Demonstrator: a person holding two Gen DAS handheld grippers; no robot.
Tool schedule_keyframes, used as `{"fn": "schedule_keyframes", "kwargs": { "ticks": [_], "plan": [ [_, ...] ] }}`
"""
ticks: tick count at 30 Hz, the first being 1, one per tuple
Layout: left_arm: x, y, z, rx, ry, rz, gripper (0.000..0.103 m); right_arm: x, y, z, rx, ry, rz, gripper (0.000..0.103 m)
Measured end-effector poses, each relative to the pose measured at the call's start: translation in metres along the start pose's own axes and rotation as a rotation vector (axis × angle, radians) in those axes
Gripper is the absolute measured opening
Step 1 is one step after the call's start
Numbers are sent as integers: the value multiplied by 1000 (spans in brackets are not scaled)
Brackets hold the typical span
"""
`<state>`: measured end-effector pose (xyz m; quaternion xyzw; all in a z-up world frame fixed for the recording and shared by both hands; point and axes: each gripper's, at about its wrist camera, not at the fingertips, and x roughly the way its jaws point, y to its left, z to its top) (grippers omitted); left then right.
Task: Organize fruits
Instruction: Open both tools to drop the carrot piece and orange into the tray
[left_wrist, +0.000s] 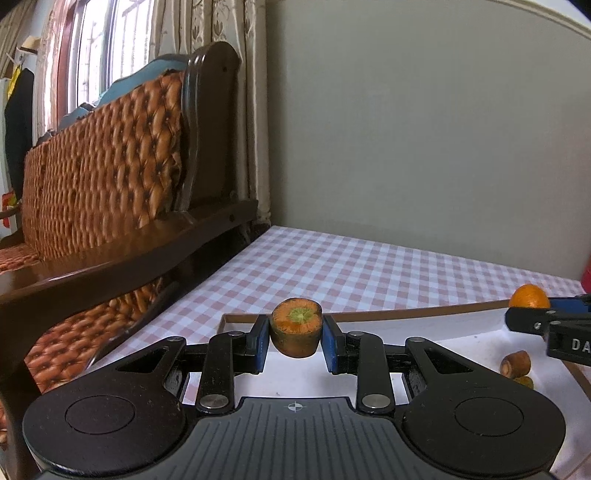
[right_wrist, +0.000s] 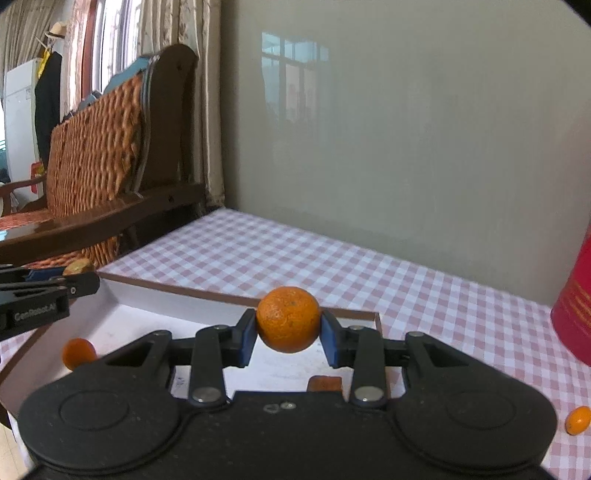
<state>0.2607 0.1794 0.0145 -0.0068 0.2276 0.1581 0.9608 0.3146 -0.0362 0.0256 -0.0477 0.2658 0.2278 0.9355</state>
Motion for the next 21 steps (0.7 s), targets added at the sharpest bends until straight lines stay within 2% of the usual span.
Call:
{"fn": "schedule_keyframes", "kwargs": {
  "ticks": [2,3,4,5,6,8,15,21],
  "plan": [
    [0,4,-1,-25,-13,21,33,11,-1,2,-12,56,-1,29],
    [-1,5,-2,-32,-16,44,43,14,-2,2,-14,65,-19,35],
    [-4,8,-3,-41,-29,69,87,12,-5,2,-2,35,-51,45],
    [-7,11,-5,-50,-60,79,103,8,-8,1,16,-8,-80,86],
    [-8,14,-5,-49,-78,86,103,3,-11,0,33,-55,-105,96],
    [-6,18,-6,-48,-71,81,103,0,-15,0,31,-71,-119,97],
    [-4,17,-7,-40,-61,56,103,-7,-15,-2,47,-63,-82,97],
    [-12,14,-9,-39,-64,66,103,-3,-14,0,41,-62,-89,97]
  ]
}}
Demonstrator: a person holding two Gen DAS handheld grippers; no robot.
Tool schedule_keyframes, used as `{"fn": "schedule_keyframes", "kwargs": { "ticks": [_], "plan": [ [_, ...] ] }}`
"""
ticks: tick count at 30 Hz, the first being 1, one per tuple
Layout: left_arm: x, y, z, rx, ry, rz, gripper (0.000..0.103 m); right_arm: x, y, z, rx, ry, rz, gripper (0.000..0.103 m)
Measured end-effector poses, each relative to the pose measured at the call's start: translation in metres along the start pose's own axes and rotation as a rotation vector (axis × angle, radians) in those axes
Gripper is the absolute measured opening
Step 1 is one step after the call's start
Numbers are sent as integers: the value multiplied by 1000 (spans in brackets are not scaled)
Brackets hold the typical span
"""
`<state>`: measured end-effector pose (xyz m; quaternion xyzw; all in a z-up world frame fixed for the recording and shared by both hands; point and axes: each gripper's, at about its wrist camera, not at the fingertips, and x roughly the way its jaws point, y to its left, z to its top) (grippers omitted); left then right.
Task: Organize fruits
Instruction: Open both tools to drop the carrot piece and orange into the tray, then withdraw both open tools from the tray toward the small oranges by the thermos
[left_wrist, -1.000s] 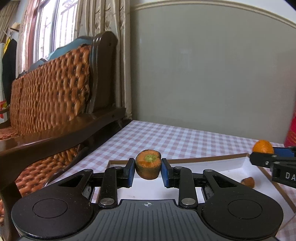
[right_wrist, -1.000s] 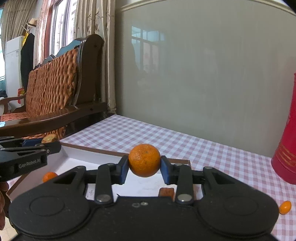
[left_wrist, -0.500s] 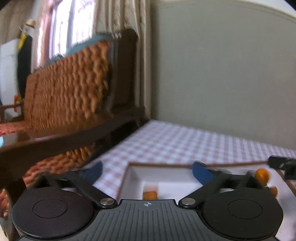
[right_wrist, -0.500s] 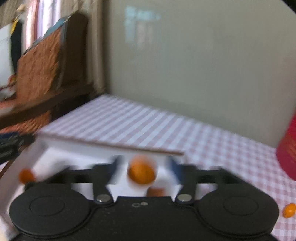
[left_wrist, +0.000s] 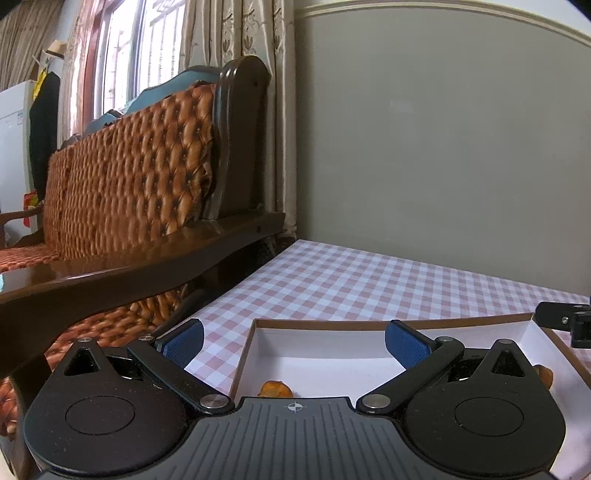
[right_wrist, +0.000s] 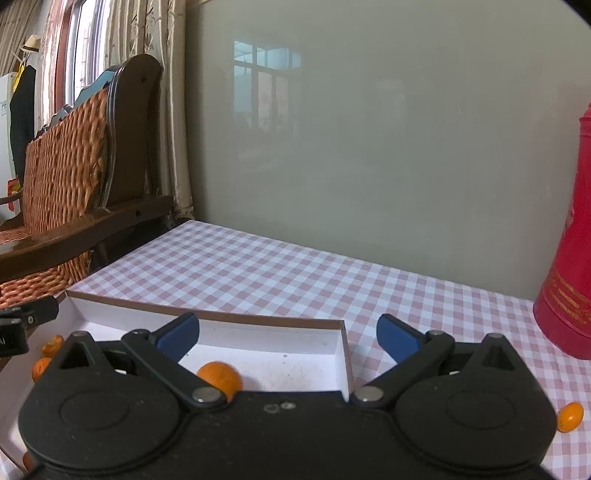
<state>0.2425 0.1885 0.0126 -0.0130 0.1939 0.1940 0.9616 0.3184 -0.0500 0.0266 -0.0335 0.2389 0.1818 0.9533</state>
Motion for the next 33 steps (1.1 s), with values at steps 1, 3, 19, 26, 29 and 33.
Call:
{"fn": "schedule_keyframes", "kwargs": {
  "ticks": [1,3,19,26,29,33],
  "plan": [
    [-1,0,0,2,2,0,103,-2,-2,0,2,1,-1,97],
    [-4,0,-1,0,6,0,103,-5,-4,0,3,5,-1,97],
    [-62,-30,-14,64,-12,-35,103,-68,-11,-23,-62,-66,-27,97],
    [-85,-40,-17,40,-20,-98,103,-92,-24,-36,-71,-90,-105,97],
    [-90,-48,-19,41,-15,-121,103,-106,-33,-43,-62,-110,-131,97],
    [-100,-62,-26,47,-31,-148,103,-117,-46,-50,-39,-79,-150,97]
  ]
}}
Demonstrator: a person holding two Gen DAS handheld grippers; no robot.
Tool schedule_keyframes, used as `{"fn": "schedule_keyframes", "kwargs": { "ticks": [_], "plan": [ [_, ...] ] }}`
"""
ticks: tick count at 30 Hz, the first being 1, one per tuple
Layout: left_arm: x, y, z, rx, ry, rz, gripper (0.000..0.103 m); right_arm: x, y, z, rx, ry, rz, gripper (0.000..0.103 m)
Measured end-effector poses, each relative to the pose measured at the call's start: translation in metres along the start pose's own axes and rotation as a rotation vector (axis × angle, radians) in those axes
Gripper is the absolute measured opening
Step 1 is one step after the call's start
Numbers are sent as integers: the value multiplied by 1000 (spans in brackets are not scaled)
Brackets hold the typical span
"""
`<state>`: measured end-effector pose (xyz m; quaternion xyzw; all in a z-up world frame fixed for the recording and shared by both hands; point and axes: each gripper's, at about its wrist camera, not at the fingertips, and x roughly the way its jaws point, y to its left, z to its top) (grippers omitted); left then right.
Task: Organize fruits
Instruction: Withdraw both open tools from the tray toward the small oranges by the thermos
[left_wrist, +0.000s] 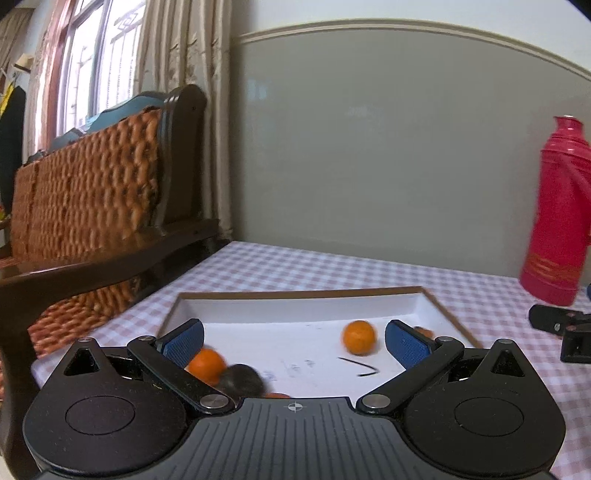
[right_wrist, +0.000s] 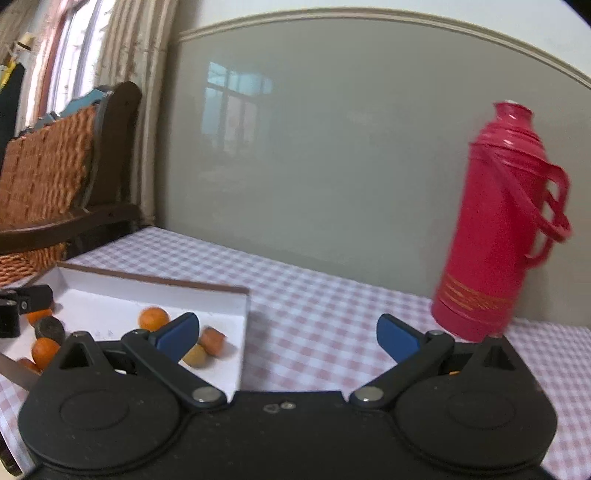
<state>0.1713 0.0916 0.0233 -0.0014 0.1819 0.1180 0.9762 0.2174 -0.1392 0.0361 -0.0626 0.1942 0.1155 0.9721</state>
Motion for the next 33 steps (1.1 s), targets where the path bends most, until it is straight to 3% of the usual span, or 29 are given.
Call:
{"fn": "schedule_keyframes", "kwargs": {
  "ticks": [12,19,26,33],
  "plan": [
    [-23,-46,-11,74,-3,-58,103,-37,-33,-22,-23,44,-31,97],
    [-31,-72,-11,112,-30,-126,103,-54,-68,-34,66,68,-16,96],
    [-30,-103,-17,141,-12,-170,103,-65,-92,-44,89,73,-70,96],
    [-37,-138,-21,178,-46,-210,103,-72,-116,-57,99,92,-115,94]
  ]
}}
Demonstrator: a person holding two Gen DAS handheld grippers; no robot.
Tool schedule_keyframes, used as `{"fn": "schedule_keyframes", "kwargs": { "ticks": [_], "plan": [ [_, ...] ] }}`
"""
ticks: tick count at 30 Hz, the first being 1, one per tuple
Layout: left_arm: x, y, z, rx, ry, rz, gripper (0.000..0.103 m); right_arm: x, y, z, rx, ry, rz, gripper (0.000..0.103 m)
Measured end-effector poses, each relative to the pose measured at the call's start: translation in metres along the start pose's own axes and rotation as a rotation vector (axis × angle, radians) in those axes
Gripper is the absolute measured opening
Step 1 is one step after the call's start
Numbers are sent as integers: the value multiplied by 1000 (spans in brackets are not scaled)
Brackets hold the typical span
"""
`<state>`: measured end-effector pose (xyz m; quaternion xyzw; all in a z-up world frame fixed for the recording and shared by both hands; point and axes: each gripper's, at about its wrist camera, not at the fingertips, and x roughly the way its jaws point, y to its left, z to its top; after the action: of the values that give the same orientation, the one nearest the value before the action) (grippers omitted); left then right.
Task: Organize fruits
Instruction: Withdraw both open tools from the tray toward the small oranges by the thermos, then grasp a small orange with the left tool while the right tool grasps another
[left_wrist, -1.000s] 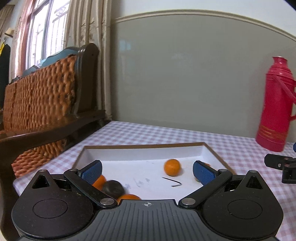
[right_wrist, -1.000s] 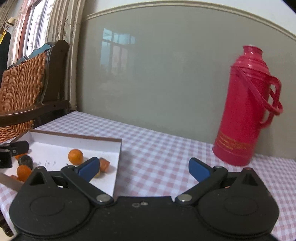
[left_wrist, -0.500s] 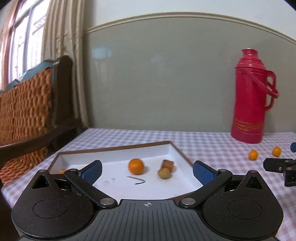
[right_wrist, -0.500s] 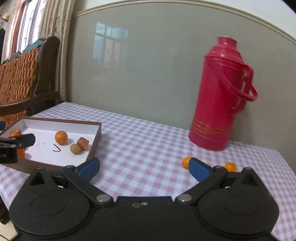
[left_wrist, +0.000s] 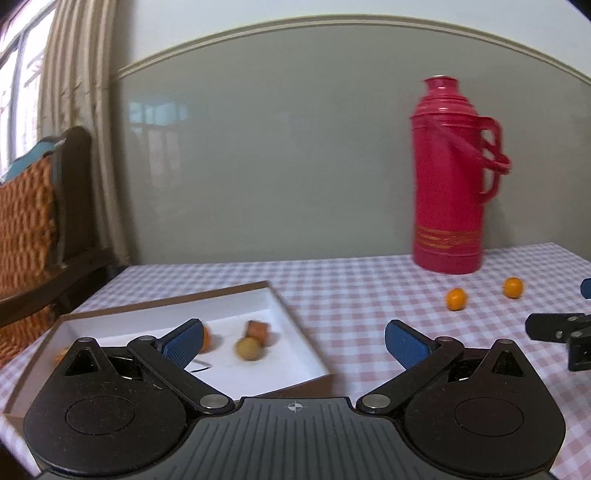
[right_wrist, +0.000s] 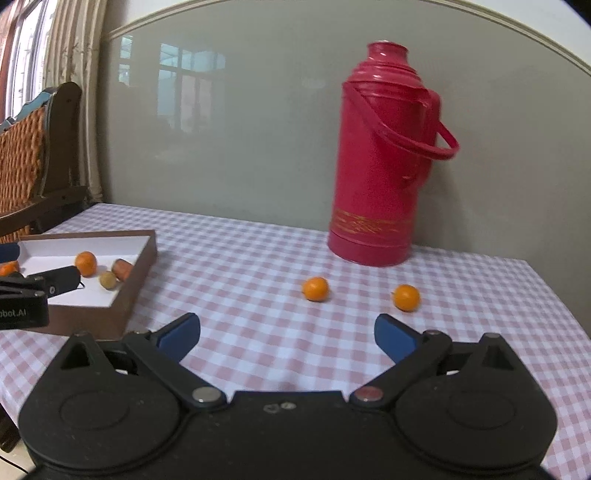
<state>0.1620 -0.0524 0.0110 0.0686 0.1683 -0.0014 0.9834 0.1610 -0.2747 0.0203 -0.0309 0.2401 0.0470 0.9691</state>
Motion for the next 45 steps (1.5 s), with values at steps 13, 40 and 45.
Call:
{"fn": "schedule_keyframes", "kwargs": {
  "ticks": [13,40,45],
  "plan": [
    [8,-57,4,60,34,-123,103,-6,-46,-18,35,35,-92,93],
    [102,-142,12,93,71,-204,93,72,-104,-4,89,79,-187,64],
    [119,-151,14,93,86,-217,93,94,-109,4,89,79,-176,57]
  ]
}}
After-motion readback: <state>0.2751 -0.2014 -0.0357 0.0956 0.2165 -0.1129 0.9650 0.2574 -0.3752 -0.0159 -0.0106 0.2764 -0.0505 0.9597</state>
